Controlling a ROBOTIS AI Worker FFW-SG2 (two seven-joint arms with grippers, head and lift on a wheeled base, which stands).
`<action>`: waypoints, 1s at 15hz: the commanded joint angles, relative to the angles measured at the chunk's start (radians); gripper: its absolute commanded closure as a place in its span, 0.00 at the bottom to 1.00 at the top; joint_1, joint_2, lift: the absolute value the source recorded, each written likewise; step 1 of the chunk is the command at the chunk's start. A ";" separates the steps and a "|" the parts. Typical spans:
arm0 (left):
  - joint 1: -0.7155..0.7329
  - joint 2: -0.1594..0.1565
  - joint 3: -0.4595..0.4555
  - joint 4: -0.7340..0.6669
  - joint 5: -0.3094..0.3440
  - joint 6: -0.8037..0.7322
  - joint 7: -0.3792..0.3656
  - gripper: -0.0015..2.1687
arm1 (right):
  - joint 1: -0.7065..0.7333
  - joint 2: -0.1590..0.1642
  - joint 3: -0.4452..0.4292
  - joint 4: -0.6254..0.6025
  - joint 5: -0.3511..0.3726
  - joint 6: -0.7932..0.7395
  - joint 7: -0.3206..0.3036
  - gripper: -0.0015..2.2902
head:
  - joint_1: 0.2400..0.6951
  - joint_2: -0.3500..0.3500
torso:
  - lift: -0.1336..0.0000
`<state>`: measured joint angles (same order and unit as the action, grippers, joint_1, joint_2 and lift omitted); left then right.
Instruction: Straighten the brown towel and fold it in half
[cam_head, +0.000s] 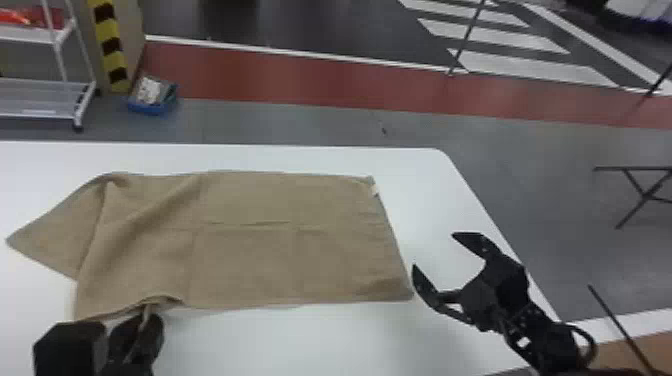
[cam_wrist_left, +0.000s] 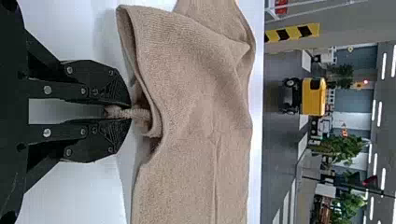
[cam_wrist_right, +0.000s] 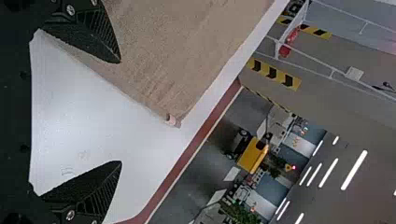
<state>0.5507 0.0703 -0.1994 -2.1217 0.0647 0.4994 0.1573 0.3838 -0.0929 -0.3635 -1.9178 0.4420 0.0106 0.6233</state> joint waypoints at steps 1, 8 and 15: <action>0.005 0.000 0.015 -0.034 0.001 0.043 -0.012 0.46 | -0.003 -0.004 0.014 0.000 0.072 0.001 0.026 0.05 | 1.00 0.13 | 0.08; 0.015 -0.001 0.026 -0.050 0.000 0.043 -0.013 0.46 | -0.017 -0.010 0.044 -0.015 0.153 0.016 0.219 0.08 | 1.00 0.20 | 0.08; 0.026 -0.001 0.028 -0.063 -0.002 0.046 -0.013 0.46 | -0.019 -0.041 0.002 -0.023 0.195 0.084 0.316 0.09 | 1.00 0.19 | 0.08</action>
<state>0.5766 0.0690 -0.1704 -2.1824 0.0629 0.5442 0.1441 0.3673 -0.1257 -0.3585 -1.9442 0.6308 0.0805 0.9396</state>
